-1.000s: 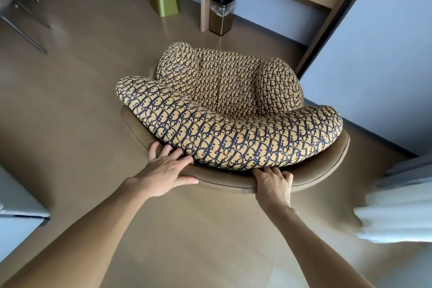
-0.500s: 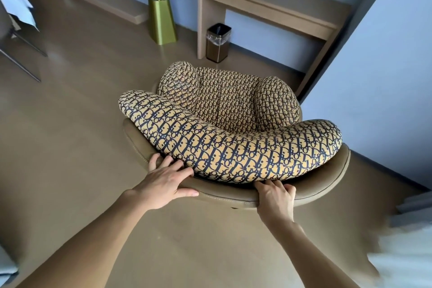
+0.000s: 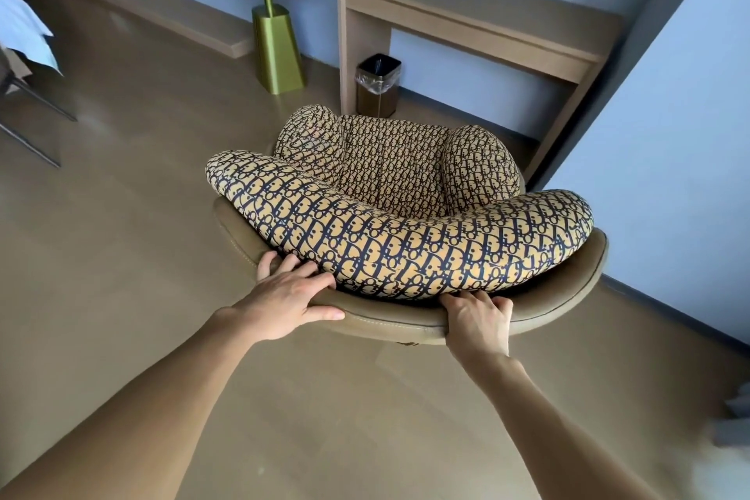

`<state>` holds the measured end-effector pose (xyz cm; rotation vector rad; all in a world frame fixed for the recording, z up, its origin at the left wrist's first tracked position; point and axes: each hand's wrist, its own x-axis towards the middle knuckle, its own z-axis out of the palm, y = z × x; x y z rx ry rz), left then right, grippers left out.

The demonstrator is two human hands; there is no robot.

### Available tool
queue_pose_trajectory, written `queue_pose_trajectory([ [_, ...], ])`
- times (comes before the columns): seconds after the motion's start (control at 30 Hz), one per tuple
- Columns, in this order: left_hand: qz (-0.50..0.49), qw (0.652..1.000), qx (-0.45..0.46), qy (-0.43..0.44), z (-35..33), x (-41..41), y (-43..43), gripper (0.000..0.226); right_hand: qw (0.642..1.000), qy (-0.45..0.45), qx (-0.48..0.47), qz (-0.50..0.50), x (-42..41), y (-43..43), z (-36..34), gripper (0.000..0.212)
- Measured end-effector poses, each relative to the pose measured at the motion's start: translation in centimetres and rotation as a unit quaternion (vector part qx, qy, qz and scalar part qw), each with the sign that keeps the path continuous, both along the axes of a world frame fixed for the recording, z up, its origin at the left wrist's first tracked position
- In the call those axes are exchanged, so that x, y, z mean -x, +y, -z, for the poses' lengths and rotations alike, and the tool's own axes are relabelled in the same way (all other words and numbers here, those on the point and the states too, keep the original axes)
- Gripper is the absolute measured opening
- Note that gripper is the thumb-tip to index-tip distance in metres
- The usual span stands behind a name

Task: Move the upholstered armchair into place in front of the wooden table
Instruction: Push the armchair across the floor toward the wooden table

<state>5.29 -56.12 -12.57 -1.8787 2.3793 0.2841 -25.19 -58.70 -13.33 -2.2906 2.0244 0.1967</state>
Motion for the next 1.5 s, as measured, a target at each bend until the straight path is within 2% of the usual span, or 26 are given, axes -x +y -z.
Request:
queue_pose_trajectory([
  [0.1,0.001,1.0,0.009,0.005,0.2,-0.7,-3.8,0.094,1.0,0.003,0.008,0.0,-0.6,-3.6,0.2,0.037],
  [0.27,0.008,1.0,0.008,0.001,0.4,-1.6,-10.2,0.084,1.0,0.007,0.015,0.009,-1.4,-9.8,0.6,0.039],
  [0.77,0.007,1.0,-0.004,0.015,0.8,-2.9,-25.7,0.089,0.999,0.023,0.002,0.039,-3.2,-24.5,0.2,0.043],
  [0.93,0.008,0.999,-0.01,0.035,1.3,-2.4,-26.9,0.099,0.999,0.036,-0.004,0.038,-2.8,-25.7,0.1,0.046],
  [1.13,0.019,0.997,-0.061,0.051,0.7,-0.9,-26.2,0.072,0.997,0.063,-0.011,0.043,-1.6,-25.0,-0.6,0.047],
  [1.27,0.036,0.995,-0.074,0.057,0.3,-0.7,-26.1,0.065,0.993,0.076,0.008,0.088,-3.5,-23.1,-1.6,0.046],
  [1.43,0.06,0.992,-0.1,0.041,-1.4,-1.5,-25.6,0.068,0.993,0.056,-0.049,0.093,-8.5,-19.9,-3.4,0.071],
  [1.5,0.084,0.991,-0.097,0.037,-2.4,-2.8,-25.3,0.075,0.992,0.035,-0.077,0.096,-10.3,-19.5,-4.5,0.074],
])
